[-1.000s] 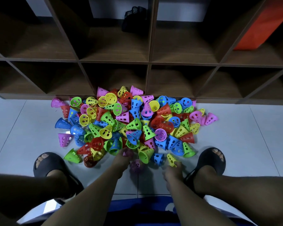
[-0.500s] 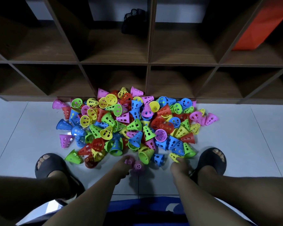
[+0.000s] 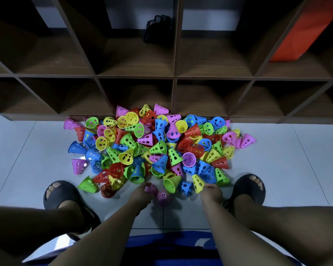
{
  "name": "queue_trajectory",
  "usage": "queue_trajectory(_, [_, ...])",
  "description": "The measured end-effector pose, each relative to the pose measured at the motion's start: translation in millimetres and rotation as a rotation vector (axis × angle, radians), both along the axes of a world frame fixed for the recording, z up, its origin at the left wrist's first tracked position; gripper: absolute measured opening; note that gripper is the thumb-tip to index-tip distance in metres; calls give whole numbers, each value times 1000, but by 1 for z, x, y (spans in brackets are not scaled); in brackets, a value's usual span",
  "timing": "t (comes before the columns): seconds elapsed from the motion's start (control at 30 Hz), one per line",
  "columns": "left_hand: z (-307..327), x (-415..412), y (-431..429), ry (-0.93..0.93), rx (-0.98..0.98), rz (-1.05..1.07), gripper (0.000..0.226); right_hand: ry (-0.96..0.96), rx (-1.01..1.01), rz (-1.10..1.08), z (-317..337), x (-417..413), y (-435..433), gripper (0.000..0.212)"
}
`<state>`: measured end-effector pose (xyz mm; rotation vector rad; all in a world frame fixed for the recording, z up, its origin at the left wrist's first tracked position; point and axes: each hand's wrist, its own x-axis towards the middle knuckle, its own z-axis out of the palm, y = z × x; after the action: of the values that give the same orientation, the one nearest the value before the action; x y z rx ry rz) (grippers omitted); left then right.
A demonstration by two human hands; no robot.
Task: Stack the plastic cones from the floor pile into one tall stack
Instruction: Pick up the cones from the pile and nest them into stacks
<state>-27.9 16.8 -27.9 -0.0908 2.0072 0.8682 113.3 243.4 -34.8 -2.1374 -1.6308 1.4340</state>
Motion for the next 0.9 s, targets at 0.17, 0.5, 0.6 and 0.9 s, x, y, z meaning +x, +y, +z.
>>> queue_trajectory(0.17, [11, 6, 8, -22, 6, -32, 55, 269, -313, -61, 12, 0, -26, 16])
queue_trajectory(0.5, [14, 3, -5, 0, -2, 70, 30, 326, -612, 182, -3, -19, -61, 23])
queue_trajectory(0.6, [18, 1, -14, 1, 13, 110, 27, 267, -581, 232, -7, -22, -65, 20])
queue_trajectory(0.9, [61, -13, -4, 35, 187, 116, 18, 103, -498, 346, -34, -21, -73, 23])
